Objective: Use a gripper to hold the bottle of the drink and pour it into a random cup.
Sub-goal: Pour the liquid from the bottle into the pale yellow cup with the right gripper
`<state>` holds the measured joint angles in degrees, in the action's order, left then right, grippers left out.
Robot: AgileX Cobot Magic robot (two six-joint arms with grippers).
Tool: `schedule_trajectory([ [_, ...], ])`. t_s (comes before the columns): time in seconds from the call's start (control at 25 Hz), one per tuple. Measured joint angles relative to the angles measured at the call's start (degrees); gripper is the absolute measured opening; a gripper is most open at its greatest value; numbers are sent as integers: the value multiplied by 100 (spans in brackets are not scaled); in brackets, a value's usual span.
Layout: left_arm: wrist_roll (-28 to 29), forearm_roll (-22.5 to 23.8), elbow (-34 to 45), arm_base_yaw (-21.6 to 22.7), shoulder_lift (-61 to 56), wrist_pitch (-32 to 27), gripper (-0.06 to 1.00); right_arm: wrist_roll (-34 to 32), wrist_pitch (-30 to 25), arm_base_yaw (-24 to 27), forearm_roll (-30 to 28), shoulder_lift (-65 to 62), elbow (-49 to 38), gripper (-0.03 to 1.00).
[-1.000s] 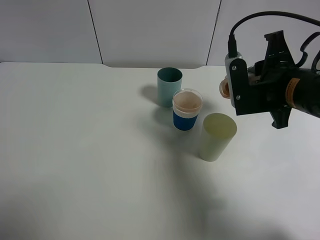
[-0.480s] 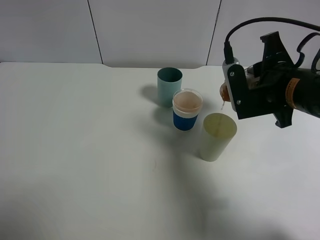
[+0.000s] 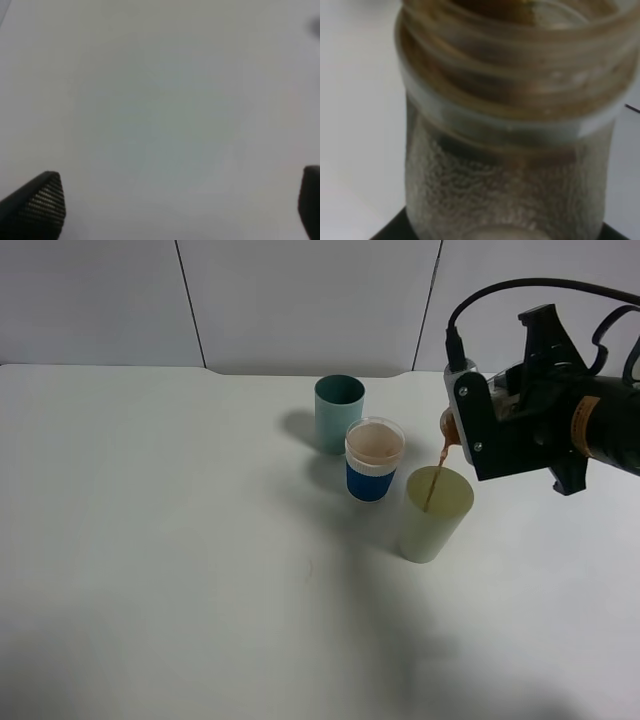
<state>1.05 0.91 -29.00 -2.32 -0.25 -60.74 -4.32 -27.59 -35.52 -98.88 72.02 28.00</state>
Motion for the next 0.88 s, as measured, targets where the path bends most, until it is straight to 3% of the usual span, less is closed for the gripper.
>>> schedule_trajectory([
  [0.88, 0, 0, 0, 0, 0, 0, 93, 317, 40, 0, 0, 0, 0, 35],
])
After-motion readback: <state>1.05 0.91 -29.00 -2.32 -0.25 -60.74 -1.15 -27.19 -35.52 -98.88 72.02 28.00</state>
